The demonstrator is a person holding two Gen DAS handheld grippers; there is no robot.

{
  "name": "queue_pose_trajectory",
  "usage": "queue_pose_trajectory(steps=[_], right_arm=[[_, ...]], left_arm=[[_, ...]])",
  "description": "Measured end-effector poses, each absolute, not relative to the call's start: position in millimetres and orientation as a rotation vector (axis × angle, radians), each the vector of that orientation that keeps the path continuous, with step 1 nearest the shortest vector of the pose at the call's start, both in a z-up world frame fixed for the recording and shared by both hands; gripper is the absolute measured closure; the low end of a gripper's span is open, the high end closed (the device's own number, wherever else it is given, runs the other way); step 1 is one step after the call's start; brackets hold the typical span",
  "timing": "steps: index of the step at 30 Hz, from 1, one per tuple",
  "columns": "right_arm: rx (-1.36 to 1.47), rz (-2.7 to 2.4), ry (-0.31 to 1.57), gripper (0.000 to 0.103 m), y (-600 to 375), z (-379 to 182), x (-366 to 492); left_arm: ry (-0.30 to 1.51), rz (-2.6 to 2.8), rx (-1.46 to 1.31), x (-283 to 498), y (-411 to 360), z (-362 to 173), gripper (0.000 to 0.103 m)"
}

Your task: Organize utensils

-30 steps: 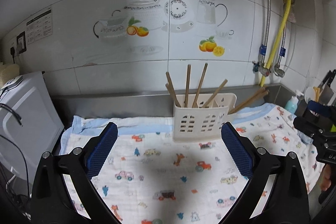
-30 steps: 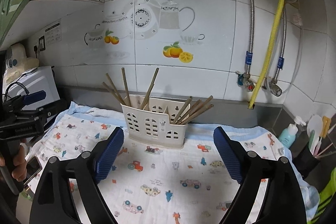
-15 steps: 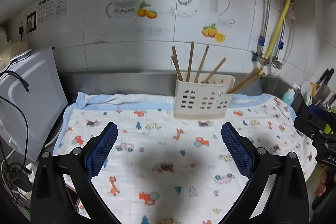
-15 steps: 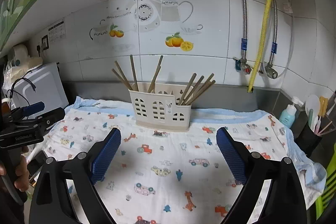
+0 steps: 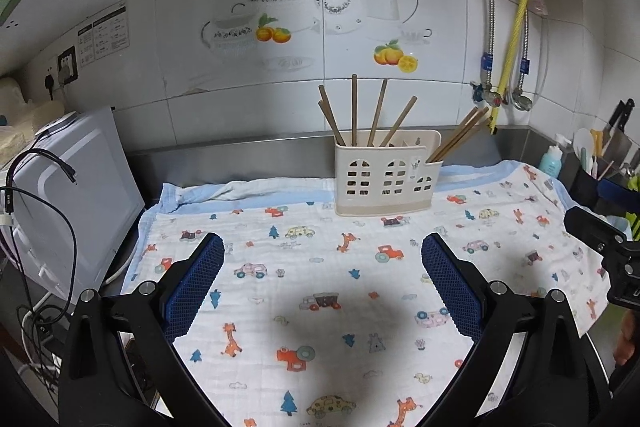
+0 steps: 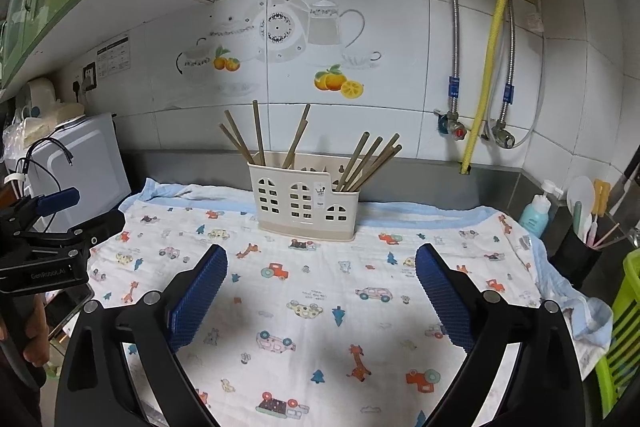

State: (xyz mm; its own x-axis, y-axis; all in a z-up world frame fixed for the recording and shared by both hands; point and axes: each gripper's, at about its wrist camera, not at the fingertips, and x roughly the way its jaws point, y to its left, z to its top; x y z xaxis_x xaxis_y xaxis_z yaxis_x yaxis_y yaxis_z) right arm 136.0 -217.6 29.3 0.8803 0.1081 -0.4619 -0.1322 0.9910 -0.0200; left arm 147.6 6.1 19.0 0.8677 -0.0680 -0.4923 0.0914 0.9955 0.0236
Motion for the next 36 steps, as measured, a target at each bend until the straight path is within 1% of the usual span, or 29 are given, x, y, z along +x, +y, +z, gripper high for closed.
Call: queue_pose_trajectory(steps=[19,36], right_arm=[[-0.017,0.131,0.489,0.009,-218.1,19.5,110.4],[-0.032,0.114,0.500,0.007,-219.7,15.5,100.7]], left_arm=[[0.517,-0.085,0.038,119.4,7.6,14.0,0.005],[0.541,-0.076,0.029,111.7,12.2,5.3,0.005]])
